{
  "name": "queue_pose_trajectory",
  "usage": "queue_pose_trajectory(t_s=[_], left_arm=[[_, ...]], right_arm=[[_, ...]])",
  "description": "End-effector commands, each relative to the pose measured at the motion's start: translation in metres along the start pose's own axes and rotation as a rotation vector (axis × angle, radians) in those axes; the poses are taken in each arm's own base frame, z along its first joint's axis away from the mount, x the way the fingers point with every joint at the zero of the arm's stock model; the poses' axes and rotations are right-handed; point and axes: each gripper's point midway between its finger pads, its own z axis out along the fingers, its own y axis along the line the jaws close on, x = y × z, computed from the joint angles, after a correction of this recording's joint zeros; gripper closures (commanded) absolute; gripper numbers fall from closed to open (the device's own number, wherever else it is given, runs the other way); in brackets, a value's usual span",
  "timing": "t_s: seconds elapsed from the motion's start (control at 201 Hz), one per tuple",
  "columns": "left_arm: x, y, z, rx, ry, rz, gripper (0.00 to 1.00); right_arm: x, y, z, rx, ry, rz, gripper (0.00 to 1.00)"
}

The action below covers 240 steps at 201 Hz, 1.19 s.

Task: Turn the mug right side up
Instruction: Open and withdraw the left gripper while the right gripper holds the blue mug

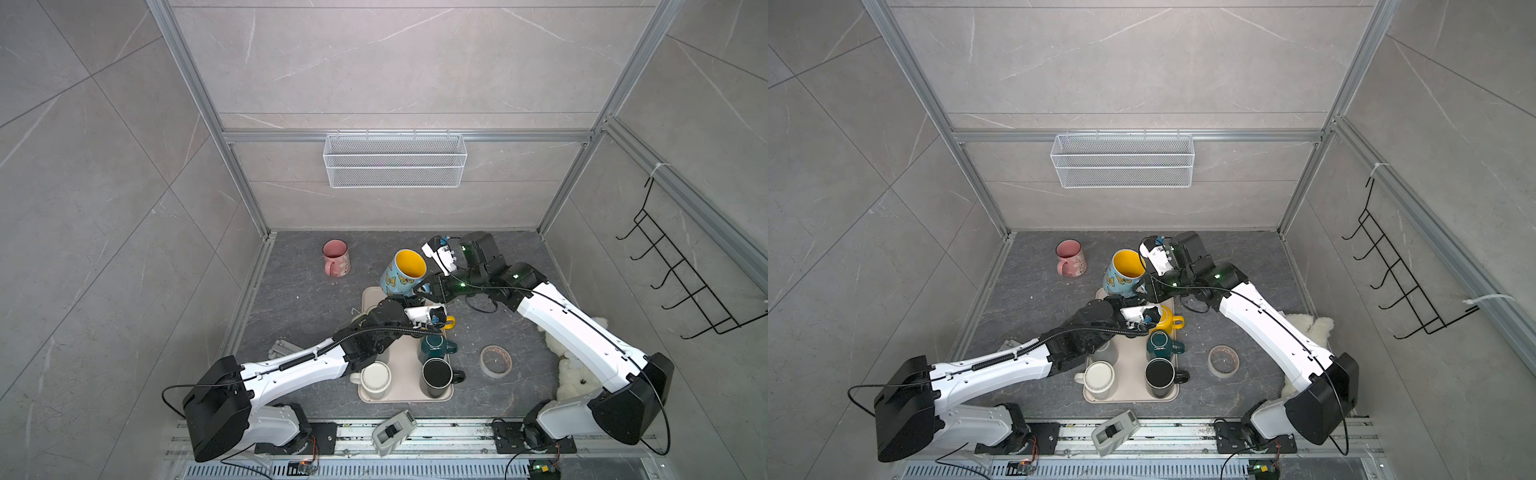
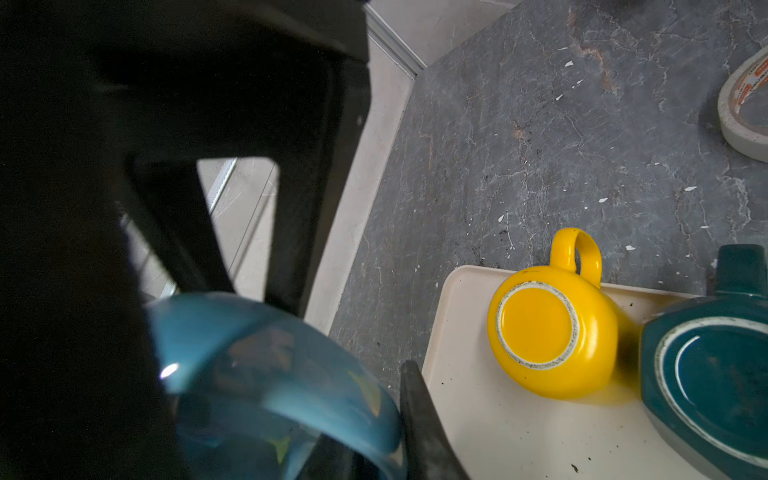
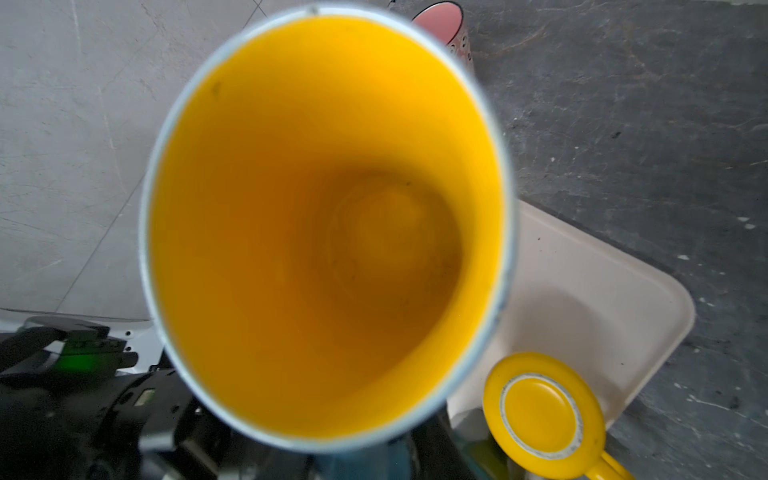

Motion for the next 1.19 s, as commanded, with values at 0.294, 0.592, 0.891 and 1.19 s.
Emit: queue_pose_trajectory(t_s=[0.294, 0.592, 0.891, 1.19], left_arm=[[-0.049, 0.072, -0.028, -0.223, -0.157, -0.105, 1.00], [-0.036, 0.079, -0.037, -0.251, -0.101, -0.194, 0.64], [-0.027, 0.084, -0.067, -0.260, -0.115, -0.298, 0.53], [-0.016, 0.083, -0.101, -0.246, -0.132, -0.373, 0.52]], right_arm=[[0.000, -0.006, 0.003, 0.048, 0.003, 0.023, 1.00], [-0.014, -0.008, -0.008, 0.088, -0.086, 0.058, 1.00], [-0.034, -0.009, -0.023, 0.128, -0.184, 0.095, 1.00], [-0.059, -0.006, -0.030, 0.135, -0.270, 0.118, 1.00]])
